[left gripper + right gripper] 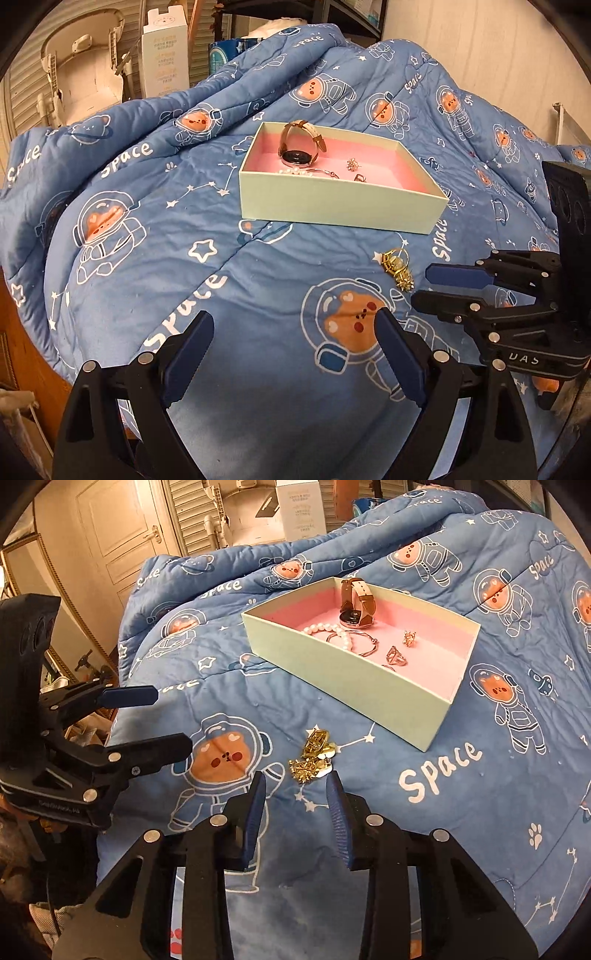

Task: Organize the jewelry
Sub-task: 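Grasp the gold star-shaped earring with the right tool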

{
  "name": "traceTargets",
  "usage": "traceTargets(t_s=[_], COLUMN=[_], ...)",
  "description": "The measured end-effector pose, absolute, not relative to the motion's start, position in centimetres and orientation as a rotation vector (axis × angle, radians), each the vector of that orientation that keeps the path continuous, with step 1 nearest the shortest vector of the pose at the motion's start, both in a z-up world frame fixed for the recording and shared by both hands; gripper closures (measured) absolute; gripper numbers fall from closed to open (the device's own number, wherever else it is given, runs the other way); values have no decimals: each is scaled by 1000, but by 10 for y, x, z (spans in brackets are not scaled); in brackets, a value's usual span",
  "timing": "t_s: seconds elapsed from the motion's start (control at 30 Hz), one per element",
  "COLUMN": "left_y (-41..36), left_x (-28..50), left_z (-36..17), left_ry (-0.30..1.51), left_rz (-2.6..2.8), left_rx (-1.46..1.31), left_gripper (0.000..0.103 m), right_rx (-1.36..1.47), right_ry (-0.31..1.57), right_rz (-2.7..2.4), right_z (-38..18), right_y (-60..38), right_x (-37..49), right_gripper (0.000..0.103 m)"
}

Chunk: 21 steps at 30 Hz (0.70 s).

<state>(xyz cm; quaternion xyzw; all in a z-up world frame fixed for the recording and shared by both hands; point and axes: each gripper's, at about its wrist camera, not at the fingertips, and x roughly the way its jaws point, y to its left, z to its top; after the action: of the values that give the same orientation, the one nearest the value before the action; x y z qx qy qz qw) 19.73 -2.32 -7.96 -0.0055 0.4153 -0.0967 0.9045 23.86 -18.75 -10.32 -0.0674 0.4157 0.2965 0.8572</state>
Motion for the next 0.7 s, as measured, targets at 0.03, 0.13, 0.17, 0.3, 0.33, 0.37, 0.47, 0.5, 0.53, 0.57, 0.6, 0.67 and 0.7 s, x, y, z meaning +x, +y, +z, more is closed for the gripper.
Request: traceTargets(t_s=[0.03,0.13,0.17,0.3,0.33,0.37,0.47,0.5,0.53,0.57,0.6,0.67,0.7], left_y=[-23,-21,-21,-24,-24,-24,-26,-27,-29,-30,-32,-37,-40], left_x=[196,195,195,194,194,194,195,196,197,198,199,202,203], left_z=[-81,-84,-84,-86,-86,-87,-86,-86,-85,-85,-84,-83,-82], left_ry=[861,868,870,872,872,872,865,864,863,862,859,854,853], left_rz=[-197,-192,-190,-194,-196,-196,-204,-211,-218,-225,-231,-250,-265], left_rx=[-18,-34,-37,-34,-34,-35,-32,-30,-28,-25,-21,-17,-10], left_gripper=[17,18,18,18,18,18,18,19,22,26,28,37,39], right_rx=[-138,-172,-184,-160,-151,-141,-128,-124,-119,-114,-106,-96,-92], right_ry=[874,881,881,891,892,895,889,885,881,878,877,876,879], right_rz=[627,608,594,557,551,551,555,559,561,561,560,555,548], right_z=[-104,-108,-109,-113,-114,-115,-113,-112,-111,-110,-109,-106,-106], right_y=[-186,-178,-177,-179,-180,-182,-184,-185,-186,-188,-190,-195,-198], right_x=[240,241,242,245,246,247,245,244,243,242,240,237,235], right_gripper=[74,79,79,83,87,87,87,87,87,87,87,87,87])
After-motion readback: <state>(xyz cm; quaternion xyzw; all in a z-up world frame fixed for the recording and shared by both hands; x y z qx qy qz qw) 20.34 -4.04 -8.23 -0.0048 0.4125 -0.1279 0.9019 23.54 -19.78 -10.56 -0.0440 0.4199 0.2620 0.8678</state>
